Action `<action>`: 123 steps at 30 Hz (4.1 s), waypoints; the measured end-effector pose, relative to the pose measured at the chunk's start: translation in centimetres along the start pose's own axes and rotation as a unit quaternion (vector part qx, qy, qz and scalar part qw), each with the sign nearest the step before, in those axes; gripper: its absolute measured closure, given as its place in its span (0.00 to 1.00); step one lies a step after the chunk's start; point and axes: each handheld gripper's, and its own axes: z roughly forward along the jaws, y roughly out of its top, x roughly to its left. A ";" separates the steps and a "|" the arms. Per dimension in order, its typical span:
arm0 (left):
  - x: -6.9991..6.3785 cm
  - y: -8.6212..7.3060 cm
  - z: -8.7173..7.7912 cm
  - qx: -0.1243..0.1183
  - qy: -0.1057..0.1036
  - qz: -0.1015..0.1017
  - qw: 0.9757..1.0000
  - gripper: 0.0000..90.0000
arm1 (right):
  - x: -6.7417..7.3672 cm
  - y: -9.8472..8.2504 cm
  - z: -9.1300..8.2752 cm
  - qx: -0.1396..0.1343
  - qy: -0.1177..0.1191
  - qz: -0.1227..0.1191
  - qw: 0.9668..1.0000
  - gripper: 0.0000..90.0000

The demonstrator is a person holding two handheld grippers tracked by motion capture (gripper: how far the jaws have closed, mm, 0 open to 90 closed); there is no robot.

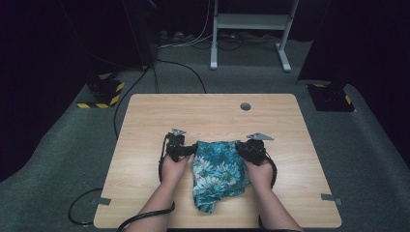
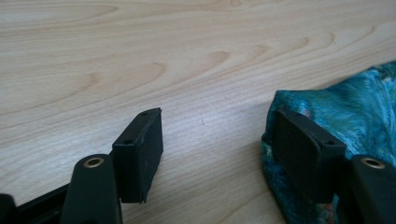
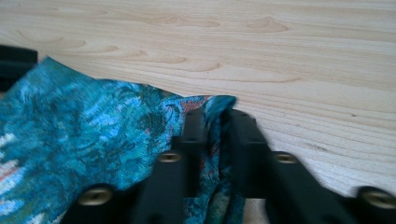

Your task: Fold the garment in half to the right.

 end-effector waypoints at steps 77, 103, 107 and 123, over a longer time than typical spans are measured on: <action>-2.7 0.6 -0.5 -0.020 -0.006 0.025 0.999 0.25 | 0.8 0.0 -0.6 0.004 -0.004 -0.057 0.998 0.25; -7.3 -6.2 -5.7 0.006 -0.036 0.041 0.998 0.13 | 4.8 -5.9 -5.0 0.012 0.048 -0.100 0.994 0.12; -7.7 -7.1 -6.5 0.003 -0.044 0.037 0.998 0.13 | 5.4 -6.4 -6.1 -0.001 0.050 -0.106 0.993 0.12; -8.7 -8.8 -6.0 0.017 -0.051 0.041 0.998 0.13 | 5.1 -7.7 -5.9 0.055 0.059 -0.119 0.990 0.12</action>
